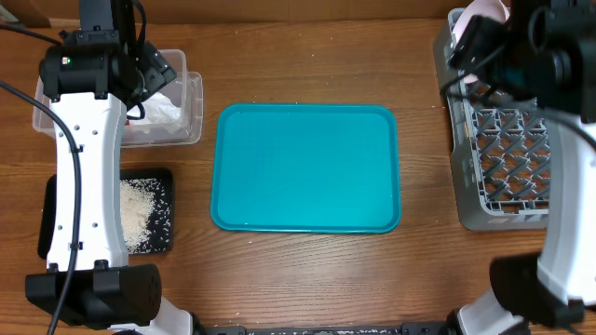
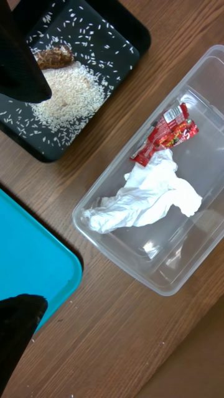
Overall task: Sort waste into correct bins and load items into the dishwasher
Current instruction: 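Stand the plate upright in the rack's back-left slots and release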
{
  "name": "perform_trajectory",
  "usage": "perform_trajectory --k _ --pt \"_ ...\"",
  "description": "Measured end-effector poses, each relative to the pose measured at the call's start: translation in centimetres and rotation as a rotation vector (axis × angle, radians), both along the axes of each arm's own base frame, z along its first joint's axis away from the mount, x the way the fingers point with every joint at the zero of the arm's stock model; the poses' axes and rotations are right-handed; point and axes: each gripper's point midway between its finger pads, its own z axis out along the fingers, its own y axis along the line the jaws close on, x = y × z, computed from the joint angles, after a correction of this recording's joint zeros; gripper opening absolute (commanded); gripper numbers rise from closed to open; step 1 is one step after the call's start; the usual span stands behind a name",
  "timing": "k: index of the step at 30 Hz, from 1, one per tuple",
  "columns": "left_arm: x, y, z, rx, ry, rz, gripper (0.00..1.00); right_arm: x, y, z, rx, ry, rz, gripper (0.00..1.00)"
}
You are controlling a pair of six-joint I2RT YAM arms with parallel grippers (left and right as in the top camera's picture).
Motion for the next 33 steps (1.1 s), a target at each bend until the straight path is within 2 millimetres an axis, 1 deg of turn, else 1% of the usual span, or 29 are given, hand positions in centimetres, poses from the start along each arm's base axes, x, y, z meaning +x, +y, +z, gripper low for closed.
perform_trajectory --k 1,2,3,4,5,8,9,10,11,14,16,19,23,33 --pt "0.0 0.0 0.0 0.000 0.000 0.000 1.00 -0.8 0.5 0.1 0.003 0.001 0.023 0.82" --pt "0.0 0.0 0.0 0.000 0.000 0.000 1.00 -1.7 0.8 0.2 0.004 0.005 0.045 0.95" --pt "0.0 0.0 0.0 0.000 0.000 0.000 1.00 -2.9 1.0 0.1 0.008 0.011 0.063 1.00" --pt "0.0 0.0 0.0 0.000 0.000 0.000 1.00 -3.9 1.0 0.0 0.005 0.016 0.075 1.00" --pt "0.0 0.0 0.0 0.000 0.000 0.000 1.00 -5.3 0.8 -0.3 0.003 0.028 0.080 1.00" --pt "0.0 0.0 0.0 0.000 0.000 0.000 1.00 -8.9 0.0 -1.8 -0.009 0.071 0.085 1.00" --pt "0.0 0.0 0.0 0.000 0.000 0.000 1.00 -10.0 -0.2 -2.4 -0.013 0.087 0.085 1.00" --pt "0.0 0.0 0.0 0.000 0.000 0.000 1.00 -11.9 -0.7 -4.0 -0.020 0.127 0.084 1.00" --pt "0.0 0.0 0.0 0.000 0.000 0.000 1.00 -12.2 -0.7 -4.3 -0.020 0.136 0.084 1.00" --pt "0.0 0.0 0.0 0.000 0.000 0.000 1.00 -14.1 -0.8 -6.9 -0.017 0.210 0.094 1.00" --pt "0.0 0.0 0.0 0.000 0.000 0.000 1.00 -14.8 -0.5 -8.5 -0.002 0.265 0.107 1.00" --pt "0.0 0.0 0.0 0.000 0.000 0.000 1.00 -15.2 0.3 -10.0 0.032 0.326 0.128 1.00" --pt "0.0 0.0 0.0 0.000 0.000 0.000 1.00 -14.8 1.1 -10.6 0.066 0.357 0.146 1.00" --pt "0.0 0.0 0.0 0.000 0.000 0.000 1.00 -14.1 1.5 -11.5 0.063 0.403 0.165 1.00"
